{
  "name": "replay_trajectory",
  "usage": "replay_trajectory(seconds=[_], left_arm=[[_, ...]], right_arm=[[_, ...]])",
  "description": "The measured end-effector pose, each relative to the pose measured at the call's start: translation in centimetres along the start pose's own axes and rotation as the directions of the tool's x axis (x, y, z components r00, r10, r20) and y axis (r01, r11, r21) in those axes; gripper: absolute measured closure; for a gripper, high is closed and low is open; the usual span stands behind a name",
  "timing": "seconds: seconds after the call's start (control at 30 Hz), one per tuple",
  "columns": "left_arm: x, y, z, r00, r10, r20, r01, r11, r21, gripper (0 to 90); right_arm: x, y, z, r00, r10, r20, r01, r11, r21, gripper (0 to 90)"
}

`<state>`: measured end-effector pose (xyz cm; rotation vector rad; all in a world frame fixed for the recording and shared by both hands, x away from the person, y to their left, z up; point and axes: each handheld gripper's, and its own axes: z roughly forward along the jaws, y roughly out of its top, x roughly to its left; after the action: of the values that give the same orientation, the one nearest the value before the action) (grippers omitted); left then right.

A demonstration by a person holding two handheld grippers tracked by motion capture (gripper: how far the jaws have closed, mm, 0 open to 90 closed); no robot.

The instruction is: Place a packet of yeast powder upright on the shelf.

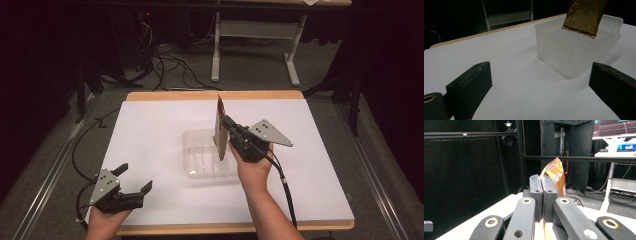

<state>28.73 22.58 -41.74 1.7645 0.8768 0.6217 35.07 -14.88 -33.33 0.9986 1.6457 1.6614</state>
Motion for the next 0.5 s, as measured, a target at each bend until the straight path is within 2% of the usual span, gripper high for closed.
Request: replay_trajectory(seconds=[0.17,0.5], left_arm=[[0.0,0.0,0.0,1.0,0.0,0.002,0.0,1.0,0.0,5.3],[0.0,0.0,0.0,1.0,0.002,0.002,-0.002,1.0,0.005,5.3]], right_arm=[[0.7,0.1,0.3,0.9999,-0.003,-0.015,0.003,1.0,0.0,89.9],[1.4,0.2,0.3,0.9995,0.0,-0.031,-0.001,1.0,-0.017,90.0]])
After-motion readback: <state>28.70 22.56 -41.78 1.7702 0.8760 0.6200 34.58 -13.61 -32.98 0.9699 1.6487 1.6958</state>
